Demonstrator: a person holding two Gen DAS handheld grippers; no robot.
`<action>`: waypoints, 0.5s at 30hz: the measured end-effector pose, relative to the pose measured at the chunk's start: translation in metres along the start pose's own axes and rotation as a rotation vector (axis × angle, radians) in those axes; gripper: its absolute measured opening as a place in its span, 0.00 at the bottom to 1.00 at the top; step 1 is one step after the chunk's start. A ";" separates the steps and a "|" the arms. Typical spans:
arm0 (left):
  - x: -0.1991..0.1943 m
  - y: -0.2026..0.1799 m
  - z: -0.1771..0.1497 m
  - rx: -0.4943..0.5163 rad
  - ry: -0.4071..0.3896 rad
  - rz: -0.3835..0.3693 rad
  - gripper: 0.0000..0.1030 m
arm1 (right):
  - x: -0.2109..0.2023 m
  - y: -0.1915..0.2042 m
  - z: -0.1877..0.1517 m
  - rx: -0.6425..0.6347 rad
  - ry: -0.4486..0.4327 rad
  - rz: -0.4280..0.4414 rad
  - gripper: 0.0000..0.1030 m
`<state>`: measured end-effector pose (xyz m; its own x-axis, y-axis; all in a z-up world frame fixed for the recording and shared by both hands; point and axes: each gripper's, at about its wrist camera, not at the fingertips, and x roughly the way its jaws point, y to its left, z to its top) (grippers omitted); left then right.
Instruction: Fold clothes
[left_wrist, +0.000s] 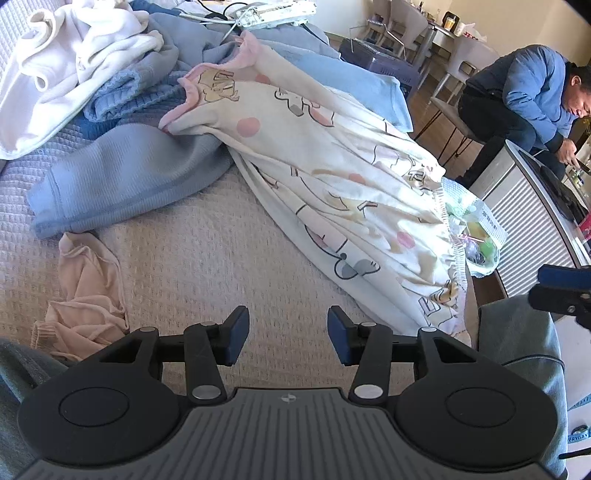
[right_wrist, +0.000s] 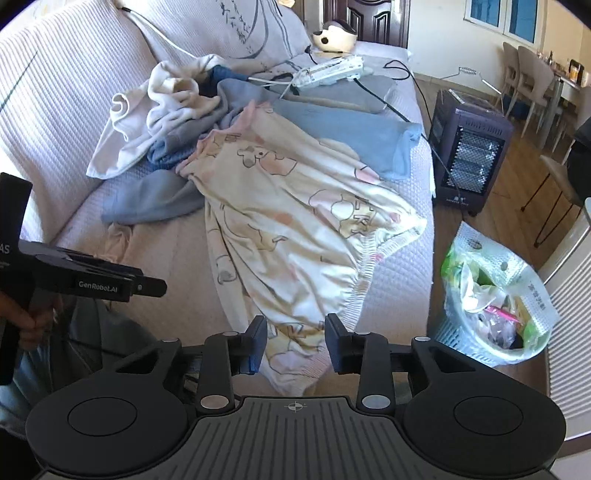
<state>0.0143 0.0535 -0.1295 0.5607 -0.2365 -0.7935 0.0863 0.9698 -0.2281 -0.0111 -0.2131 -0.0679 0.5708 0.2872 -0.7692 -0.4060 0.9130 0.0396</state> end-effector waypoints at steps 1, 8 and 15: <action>0.000 0.000 0.000 -0.001 -0.001 0.003 0.44 | 0.003 0.002 0.001 0.002 -0.001 0.006 0.34; 0.003 0.003 -0.003 -0.022 0.012 0.018 0.45 | 0.015 0.016 0.007 0.001 -0.032 0.048 0.34; 0.003 0.005 -0.002 -0.031 0.015 0.024 0.45 | 0.023 0.026 0.012 0.008 -0.044 0.081 0.34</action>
<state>0.0148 0.0574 -0.1345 0.5497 -0.2146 -0.8073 0.0476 0.9729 -0.2261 -0.0003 -0.1790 -0.0769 0.5667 0.3727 -0.7348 -0.4470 0.8882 0.1058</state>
